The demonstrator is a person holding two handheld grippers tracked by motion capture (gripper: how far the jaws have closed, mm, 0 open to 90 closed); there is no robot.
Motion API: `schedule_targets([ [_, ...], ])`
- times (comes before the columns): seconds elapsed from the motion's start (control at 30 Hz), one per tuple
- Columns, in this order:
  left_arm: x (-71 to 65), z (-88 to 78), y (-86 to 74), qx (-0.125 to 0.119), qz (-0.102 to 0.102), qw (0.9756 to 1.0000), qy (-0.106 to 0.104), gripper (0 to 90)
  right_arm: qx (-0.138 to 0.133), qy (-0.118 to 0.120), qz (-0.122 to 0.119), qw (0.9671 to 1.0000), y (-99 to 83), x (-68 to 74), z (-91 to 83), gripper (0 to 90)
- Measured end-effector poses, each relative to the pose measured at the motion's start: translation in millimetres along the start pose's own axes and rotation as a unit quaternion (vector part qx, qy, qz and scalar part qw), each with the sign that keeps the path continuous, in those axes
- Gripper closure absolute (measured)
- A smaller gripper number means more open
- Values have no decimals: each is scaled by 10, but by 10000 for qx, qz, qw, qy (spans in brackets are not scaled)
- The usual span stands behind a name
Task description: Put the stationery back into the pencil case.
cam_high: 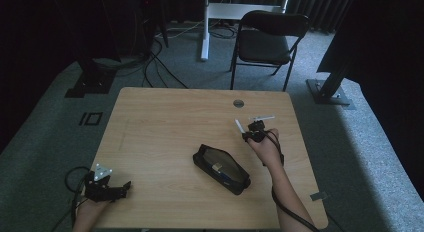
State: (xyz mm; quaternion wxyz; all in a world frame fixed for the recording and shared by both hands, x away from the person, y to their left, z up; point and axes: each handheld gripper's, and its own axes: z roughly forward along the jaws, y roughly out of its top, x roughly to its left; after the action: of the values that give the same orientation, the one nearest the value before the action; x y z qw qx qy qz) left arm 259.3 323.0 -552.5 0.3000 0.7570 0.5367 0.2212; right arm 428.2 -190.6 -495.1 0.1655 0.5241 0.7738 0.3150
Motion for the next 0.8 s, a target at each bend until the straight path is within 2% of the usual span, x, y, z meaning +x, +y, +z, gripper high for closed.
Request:
schedule_targets([
  [0.23, 0, 0, 0, -1, -1, 10000, 0, 3, -127, 105, 59, 9998, 1, -22, -118, 784],
  [0.37, 0, 0, 0, -1, -1, 10000, 0, 3, -116, 124, -68, 9998, -18, 2, -168, 784],
  [0.8, 0, 0, 0, 0, -1, 10000, 0, 3, -189, 232, -127, 9995, -113, 39, -323, 784],
])
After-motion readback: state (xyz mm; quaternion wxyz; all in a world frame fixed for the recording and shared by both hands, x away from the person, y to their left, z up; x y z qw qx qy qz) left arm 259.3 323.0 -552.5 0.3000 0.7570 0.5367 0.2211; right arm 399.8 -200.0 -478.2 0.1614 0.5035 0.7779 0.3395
